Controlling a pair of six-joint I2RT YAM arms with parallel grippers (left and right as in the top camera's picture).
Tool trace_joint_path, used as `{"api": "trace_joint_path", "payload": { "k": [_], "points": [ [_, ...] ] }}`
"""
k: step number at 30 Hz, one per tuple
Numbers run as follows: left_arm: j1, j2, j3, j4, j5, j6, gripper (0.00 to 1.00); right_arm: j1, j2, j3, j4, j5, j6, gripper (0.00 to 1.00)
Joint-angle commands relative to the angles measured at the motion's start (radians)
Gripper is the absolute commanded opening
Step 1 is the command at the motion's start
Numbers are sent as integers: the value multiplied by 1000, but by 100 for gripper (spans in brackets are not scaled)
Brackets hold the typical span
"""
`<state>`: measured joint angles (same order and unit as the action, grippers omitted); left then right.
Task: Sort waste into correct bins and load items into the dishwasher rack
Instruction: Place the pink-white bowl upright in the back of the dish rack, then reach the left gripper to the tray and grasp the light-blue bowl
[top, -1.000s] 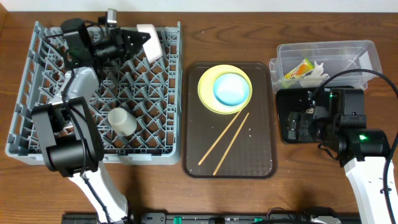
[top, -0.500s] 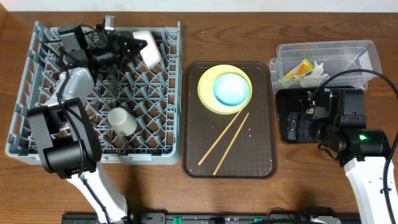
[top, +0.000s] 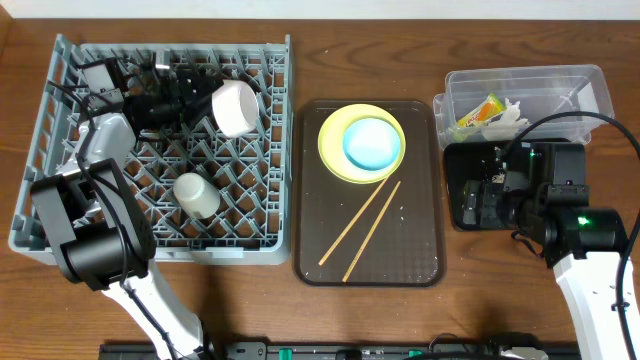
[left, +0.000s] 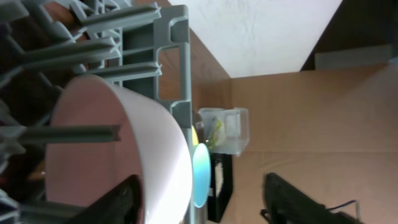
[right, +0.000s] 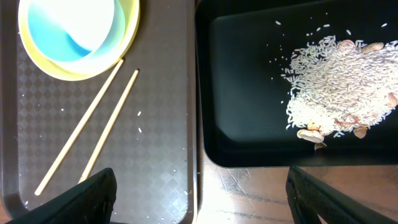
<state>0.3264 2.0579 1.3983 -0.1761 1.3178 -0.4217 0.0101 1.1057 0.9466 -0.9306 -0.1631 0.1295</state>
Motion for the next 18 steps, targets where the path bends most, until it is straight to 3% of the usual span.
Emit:
{"api": "trace_joint_path", "payload": {
  "k": [1, 9, 15, 18],
  "points": [
    [5, -33, -3, -26, -55, 29, 75, -9, -2, 3, -4, 5, 12, 85],
    [4, -192, -3, -266, -418, 244, 85, -9, -2, 3, -7, 5, 11, 84],
    [-3, -353, -3, -291, -441, 265, 87, -9, -2, 3, -6, 5, 11, 86],
    [-33, -429, -3, -313, -466, 265, 88, -9, -2, 3, -6, 5, 11, 91]
  ]
}}
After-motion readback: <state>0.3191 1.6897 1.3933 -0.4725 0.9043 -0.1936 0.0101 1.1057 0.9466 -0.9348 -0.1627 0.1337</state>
